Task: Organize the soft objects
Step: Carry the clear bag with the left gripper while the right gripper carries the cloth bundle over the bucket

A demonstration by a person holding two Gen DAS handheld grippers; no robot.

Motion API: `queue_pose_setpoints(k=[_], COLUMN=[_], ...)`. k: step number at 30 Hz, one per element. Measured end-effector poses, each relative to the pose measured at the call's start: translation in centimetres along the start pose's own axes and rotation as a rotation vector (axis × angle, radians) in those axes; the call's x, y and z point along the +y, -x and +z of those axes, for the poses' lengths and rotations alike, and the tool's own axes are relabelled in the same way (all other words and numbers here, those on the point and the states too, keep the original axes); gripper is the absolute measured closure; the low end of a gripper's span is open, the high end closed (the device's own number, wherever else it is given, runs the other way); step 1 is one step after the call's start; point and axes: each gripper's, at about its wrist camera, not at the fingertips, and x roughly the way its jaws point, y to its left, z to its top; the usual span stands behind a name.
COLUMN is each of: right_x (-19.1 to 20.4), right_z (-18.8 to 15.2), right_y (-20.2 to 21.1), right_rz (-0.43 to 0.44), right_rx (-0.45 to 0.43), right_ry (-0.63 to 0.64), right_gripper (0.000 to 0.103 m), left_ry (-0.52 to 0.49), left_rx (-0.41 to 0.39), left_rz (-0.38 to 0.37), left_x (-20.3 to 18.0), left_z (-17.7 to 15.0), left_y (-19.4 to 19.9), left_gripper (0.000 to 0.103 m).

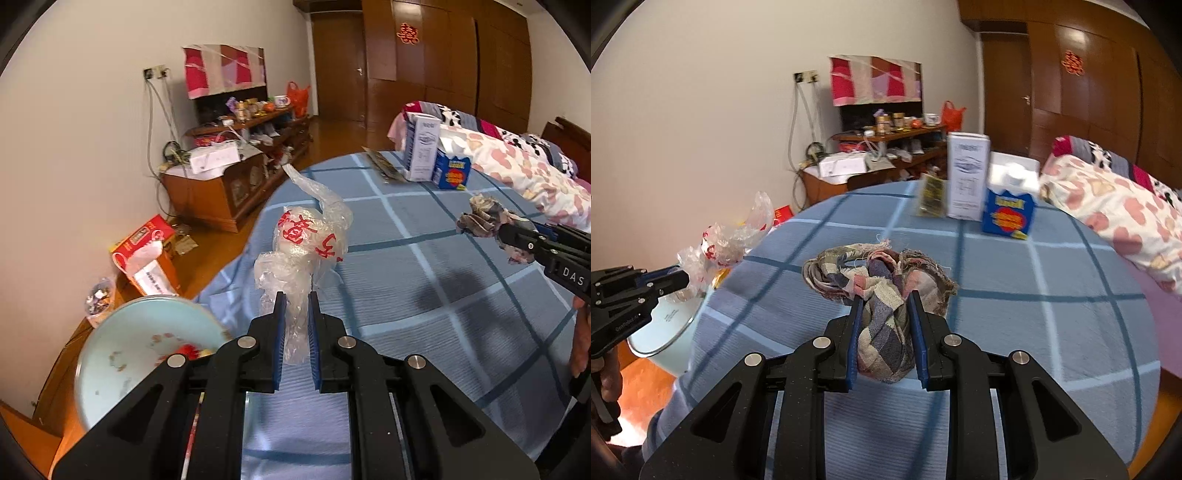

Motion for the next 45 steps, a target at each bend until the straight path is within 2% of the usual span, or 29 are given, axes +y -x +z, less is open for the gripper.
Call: queue_pose_setpoints(k=[18,45], right_x=[8.9,16.2], right_z=[2.2,2.7], right_y=[-2.4,-3.6], right_rz=[0.113,0.193], right_rx=[-0.003,-0.003], right_ry=[0.139,0.255], right_gripper=[0.078,0.078], left_ry=[0.066,0.11], left_rx=[-0.017,-0.011], left_rz=[0.12,0.218], left_x=[6.9,11.3], left_z=[-2.7,-5.0], left_y=[3.6,5.6], left_gripper=[0.092,0.092])
